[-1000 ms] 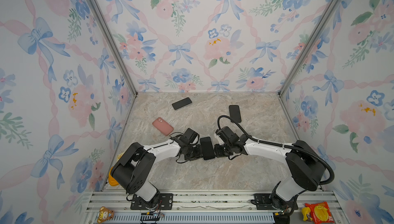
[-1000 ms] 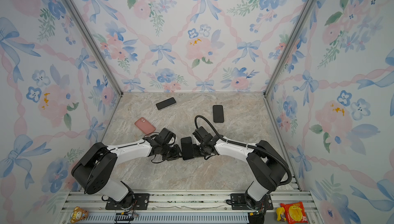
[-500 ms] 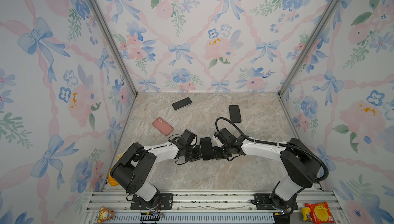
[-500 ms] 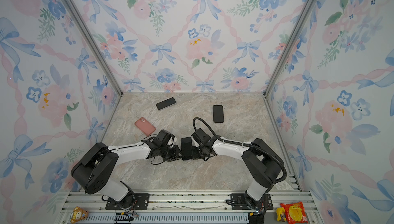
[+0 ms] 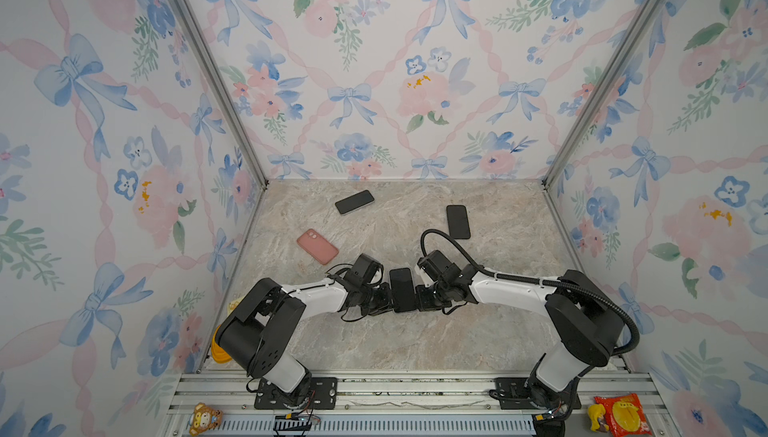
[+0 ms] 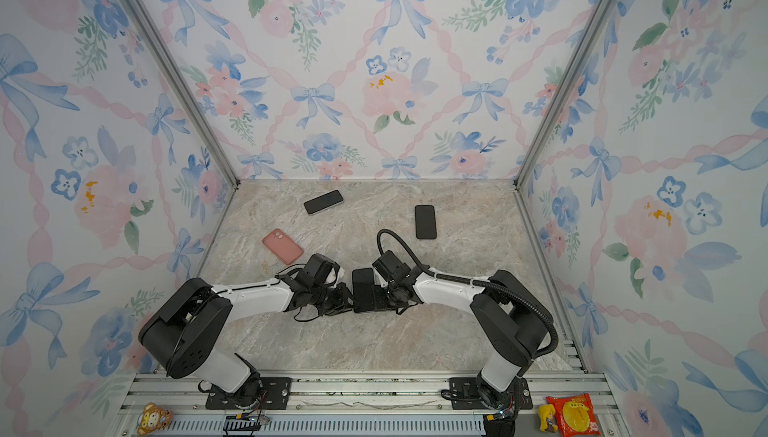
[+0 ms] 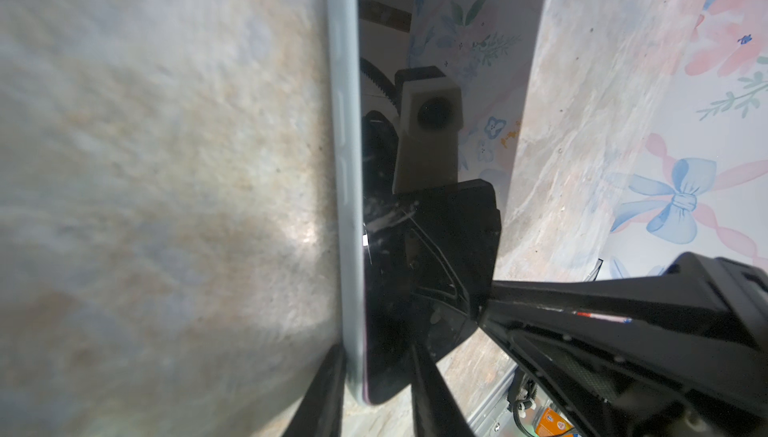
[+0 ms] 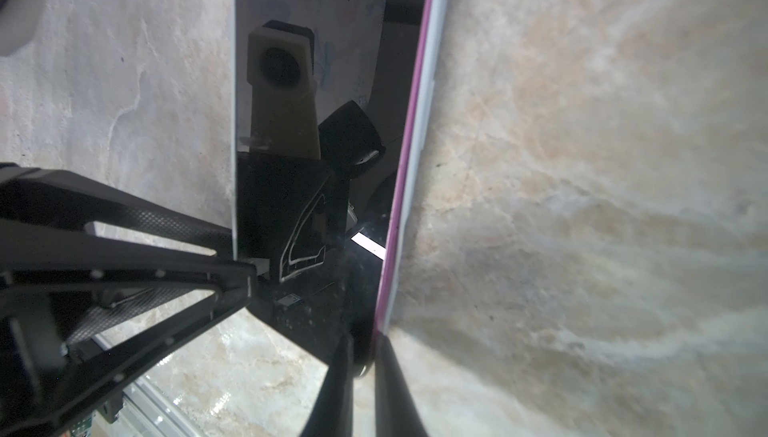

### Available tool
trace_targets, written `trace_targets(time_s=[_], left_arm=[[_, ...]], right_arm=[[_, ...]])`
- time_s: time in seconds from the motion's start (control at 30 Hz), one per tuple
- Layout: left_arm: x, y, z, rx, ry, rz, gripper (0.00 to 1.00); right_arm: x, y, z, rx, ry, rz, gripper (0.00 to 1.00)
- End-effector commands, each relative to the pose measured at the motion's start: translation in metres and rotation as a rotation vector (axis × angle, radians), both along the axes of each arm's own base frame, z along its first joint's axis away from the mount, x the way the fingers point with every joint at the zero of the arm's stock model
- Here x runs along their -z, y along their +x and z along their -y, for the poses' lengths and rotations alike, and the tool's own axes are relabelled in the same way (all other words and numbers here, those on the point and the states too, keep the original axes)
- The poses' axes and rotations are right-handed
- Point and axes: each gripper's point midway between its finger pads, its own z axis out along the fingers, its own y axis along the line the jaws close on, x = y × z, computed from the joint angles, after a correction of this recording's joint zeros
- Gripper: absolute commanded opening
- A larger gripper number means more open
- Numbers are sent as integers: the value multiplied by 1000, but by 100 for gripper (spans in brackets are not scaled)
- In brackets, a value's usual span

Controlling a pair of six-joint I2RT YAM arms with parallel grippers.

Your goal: Put the phone into the phone case

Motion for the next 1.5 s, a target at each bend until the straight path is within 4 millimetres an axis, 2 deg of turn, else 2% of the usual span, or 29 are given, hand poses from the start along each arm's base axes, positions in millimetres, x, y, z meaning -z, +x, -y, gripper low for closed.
trace_targets(time_s=[0.0, 0.37, 0.63, 0.77, 0.87, 0.9, 0.97, 1.03, 1.07, 1.1, 1.2, 1.27, 1.4, 1.43, 1.47], left_arm=[[17, -16, 3, 25, 4, -47, 28], [20, -18, 6, 29, 0, -49, 21], [21, -19, 5, 26, 7, -51, 14], [19, -19, 5, 27, 6, -48, 13], [16, -21, -4, 36, 58, -42, 18], [17, -23, -10, 44, 102, -49, 22], [18, -28, -23, 52, 168, -86, 23], [14, -31, -26, 37, 166, -115, 24], [10, -31, -25, 30, 158, -118, 25], [6, -30, -23, 21, 149, -125, 27], [2, -32, -19, 2, 132, -163, 29], [3, -35, -16, -6, 130, -192, 31], [6, -32, -12, -39, 186, -162, 34], [-1, -25, -3, -34, 172, -144, 34], [1, -26, -2, -33, 177, -148, 33]], right_arm=[[20, -25, -21, -67, 45, -69, 12], [24, -31, -31, -92, 40, -74, 11], [27, -33, -31, -89, 32, -78, 11], [15, -27, -22, -91, -9, -45, 12], [-13, -12, 5, -106, -151, 79, 18], [-27, -6, 11, -102, -170, 120, 19], [-37, -1, 17, -76, -173, 143, 20], [-30, -1, 23, -10, -192, 111, 25], [-26, 0, 34, 89, -237, 82, 25], [-19, -4, 36, 132, -245, 47, 25], [-14, -14, 24, 139, -217, 2, 30], [-12, -17, 21, 130, -274, 8, 34], [-11, -19, 17, 118, -364, 47, 34], [-12, -18, 18, 128, -380, 62, 34], [-13, -16, 20, 137, -389, 75, 34]])
